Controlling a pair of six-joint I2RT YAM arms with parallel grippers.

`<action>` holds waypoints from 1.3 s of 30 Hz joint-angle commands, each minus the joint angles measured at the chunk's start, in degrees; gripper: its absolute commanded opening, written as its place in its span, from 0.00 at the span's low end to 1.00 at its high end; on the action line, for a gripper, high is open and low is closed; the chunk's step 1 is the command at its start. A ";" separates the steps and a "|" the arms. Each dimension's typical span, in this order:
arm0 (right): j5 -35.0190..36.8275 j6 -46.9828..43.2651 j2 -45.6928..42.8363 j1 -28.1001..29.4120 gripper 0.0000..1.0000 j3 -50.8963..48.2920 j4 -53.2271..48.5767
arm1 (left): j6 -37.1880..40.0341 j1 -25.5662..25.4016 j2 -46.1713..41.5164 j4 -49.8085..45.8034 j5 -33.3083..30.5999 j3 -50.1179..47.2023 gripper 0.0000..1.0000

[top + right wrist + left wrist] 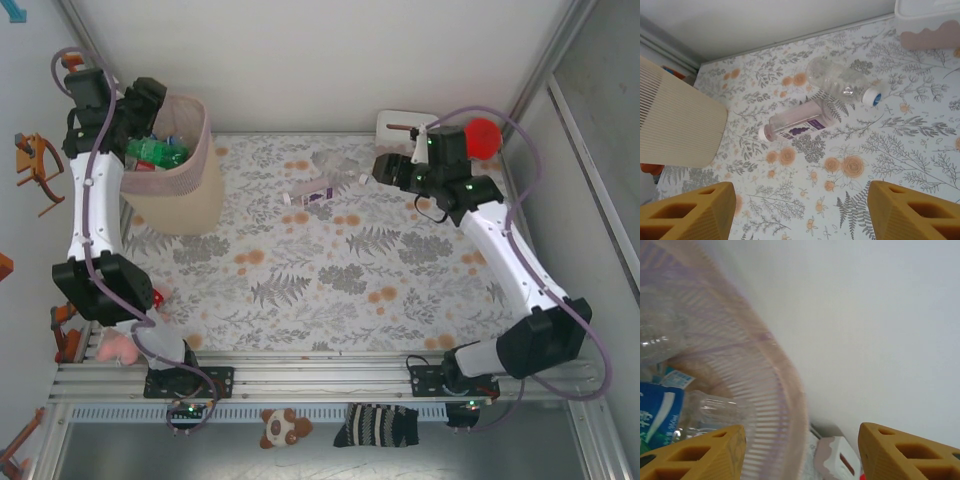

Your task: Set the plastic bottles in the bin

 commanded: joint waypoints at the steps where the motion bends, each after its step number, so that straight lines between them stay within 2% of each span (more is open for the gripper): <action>1: -1.16 0.13 2.79 0.22 0.69 3.27 1.71 | 2.70 -0.34 -4.75 2.40 3.82 -2.36 0.61; 7: -1.02 1.58 10.15 0.28 0.66 5.92 3.69 | 4.89 -3.03 -11.66 4.67 4.16 -10.04 0.61; 10: -3.25 -3.28 14.93 0.40 0.63 8.59 3.48 | 6.66 -4.99 -14.35 5.04 4.07 -13.12 0.61; 14: -10.42 -20.05 20.57 1.25 0.63 11.68 3.31 | 9.59 -7.08 -16.33 3.85 4.07 -14.96 0.62; 19: -12.09 -44.78 27.74 2.89 0.63 16.55 -2.43 | 11.12 -7.68 -17.62 2.67 4.27 -17.17 0.62; 23: -9.86 -65.10 31.79 5.50 0.65 19.35 -6.00 | 11.41 -7.77 -18.99 2.16 3.90 -19.63 0.62; 26: -5.95 -77.02 33.96 7.68 0.68 19.91 -5.86 | 11.38 -7.77 -19.90 1.89 3.83 -21.26 0.62; 31: -6.90 -83.07 39.58 8.66 0.72 25.67 -6.43 | 11.39 -7.86 -20.79 1.13 3.83 -23.05 0.62; 32: -6.96 -83.66 40.64 8.76 0.89 26.76 -6.22 | 11.45 -7.86 -20.91 0.92 3.89 -23.22 0.62; 33: -7.08 -84.23 41.60 8.94 0.98 27.69 -6.12 | 11.51 -7.86 -21.00 0.62 3.94 -23.40 0.62; 39: -7.19 -86.28 48.25 9.42 0.98 34.24 -5.92 | 11.46 -7.95 -20.76 -0.25 4.90 -23.43 0.62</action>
